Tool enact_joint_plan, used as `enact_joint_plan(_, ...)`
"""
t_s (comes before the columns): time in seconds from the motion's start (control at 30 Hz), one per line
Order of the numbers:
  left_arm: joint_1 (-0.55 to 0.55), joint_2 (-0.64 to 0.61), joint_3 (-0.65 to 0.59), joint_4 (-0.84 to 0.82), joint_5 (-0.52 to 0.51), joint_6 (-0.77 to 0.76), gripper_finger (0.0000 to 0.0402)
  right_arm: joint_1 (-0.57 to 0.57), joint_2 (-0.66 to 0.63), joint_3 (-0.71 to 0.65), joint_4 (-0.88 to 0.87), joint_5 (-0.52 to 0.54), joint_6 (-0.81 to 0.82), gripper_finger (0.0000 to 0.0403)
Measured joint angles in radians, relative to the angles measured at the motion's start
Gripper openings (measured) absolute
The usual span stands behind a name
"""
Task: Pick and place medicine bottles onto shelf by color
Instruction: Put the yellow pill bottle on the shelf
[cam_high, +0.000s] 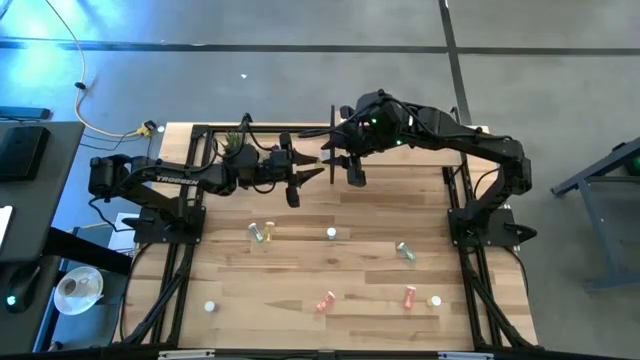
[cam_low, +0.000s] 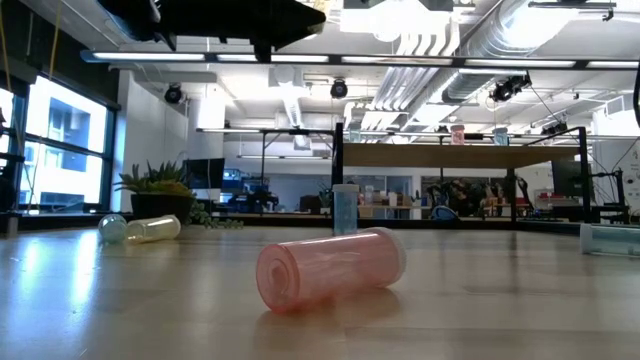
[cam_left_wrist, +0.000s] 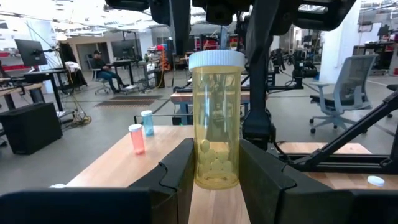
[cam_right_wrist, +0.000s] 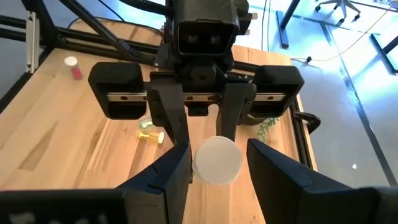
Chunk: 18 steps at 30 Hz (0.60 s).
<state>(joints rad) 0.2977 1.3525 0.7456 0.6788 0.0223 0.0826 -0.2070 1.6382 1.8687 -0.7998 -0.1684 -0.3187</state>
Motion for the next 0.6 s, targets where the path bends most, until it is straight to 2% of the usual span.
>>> enact_joint_plan(0.6,0.000,0.000,0.000,0.016,0.000,0.026,0.0099,-0.002,0.017,0.000,-0.011,-0.007,0.051,0.0149)
